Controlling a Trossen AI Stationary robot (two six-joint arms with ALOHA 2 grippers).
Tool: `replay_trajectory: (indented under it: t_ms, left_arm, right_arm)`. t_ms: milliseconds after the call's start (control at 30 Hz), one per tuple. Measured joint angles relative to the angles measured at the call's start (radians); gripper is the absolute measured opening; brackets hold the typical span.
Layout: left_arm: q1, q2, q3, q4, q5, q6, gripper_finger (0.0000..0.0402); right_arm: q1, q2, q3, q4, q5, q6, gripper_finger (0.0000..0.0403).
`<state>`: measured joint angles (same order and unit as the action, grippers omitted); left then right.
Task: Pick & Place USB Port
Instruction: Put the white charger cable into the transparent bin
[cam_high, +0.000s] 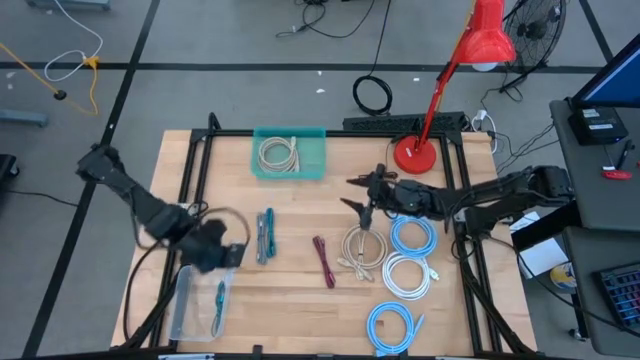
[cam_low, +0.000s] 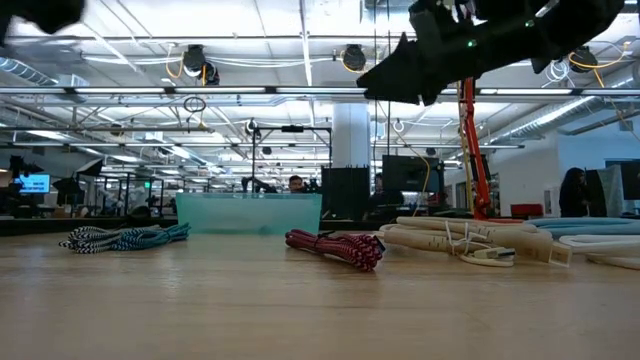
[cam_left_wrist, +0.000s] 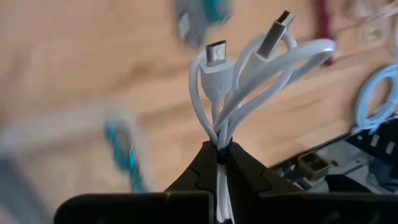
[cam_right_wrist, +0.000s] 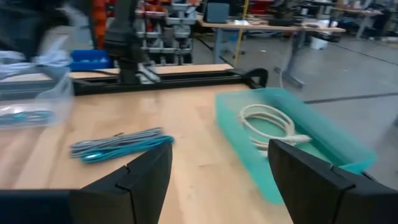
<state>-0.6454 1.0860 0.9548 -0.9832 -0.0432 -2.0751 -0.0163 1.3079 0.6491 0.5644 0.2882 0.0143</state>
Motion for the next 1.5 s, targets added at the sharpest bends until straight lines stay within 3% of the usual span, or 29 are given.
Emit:
replay_trajectory:
  t_ms: [133, 233, 400, 567, 767, 867, 1233, 1500]
  left_arm:
    - [-0.176, 0.036, 0.0, 0.036, -0.006, -0.285, 0.0011]
    - [-0.245, 0.086, 0.0, 0.121, 0.015, -0.33, 0.0011]
    - [-0.261, 0.197, 0.0, 0.212, 0.013, -0.334, 0.0011]
    - [-0.288, 0.263, 0.0, 0.176, 0.024, -0.334, 0.0011]
    - [-0.364, 0.263, 0.0, 0.083, 0.174, -0.38, 0.0011]
    - [-0.382, 0.262, 0.0, 0.037, 0.202, -0.388, 0.0011]
    - [-0.399, 0.263, 0.0, -0.068, 0.201, -0.37, 0.0011]
    - [-0.395, 0.325, -0.012, 0.0, 0.158, -0.346, 0.0011]
  right_arm:
    - [-0.039, 0.0, 0.0, -0.008, 0.0, 0.002, 0.0256]
    - [-0.056, 0.0, 0.0, -0.008, -0.002, 0.0, 0.0256]
    - [-0.064, 0.0, 0.0, -0.008, -0.002, 0.0, 0.0256]
    - [-0.059, 0.0, 0.0, -0.008, -0.005, 0.008, 0.0256]
    - [-0.029, 0.0, -0.003, -0.008, -0.005, 0.052, 0.0255]
    - [-0.014, 0.0, -0.025, 0.019, -0.004, 0.082, 0.0254]
    - [0.031, 0.0, -0.138, 0.142, -0.002, 0.181, 0.0254]
    - [0.108, 0.0, -0.162, 0.143, -0.001, 0.209, 0.0254]
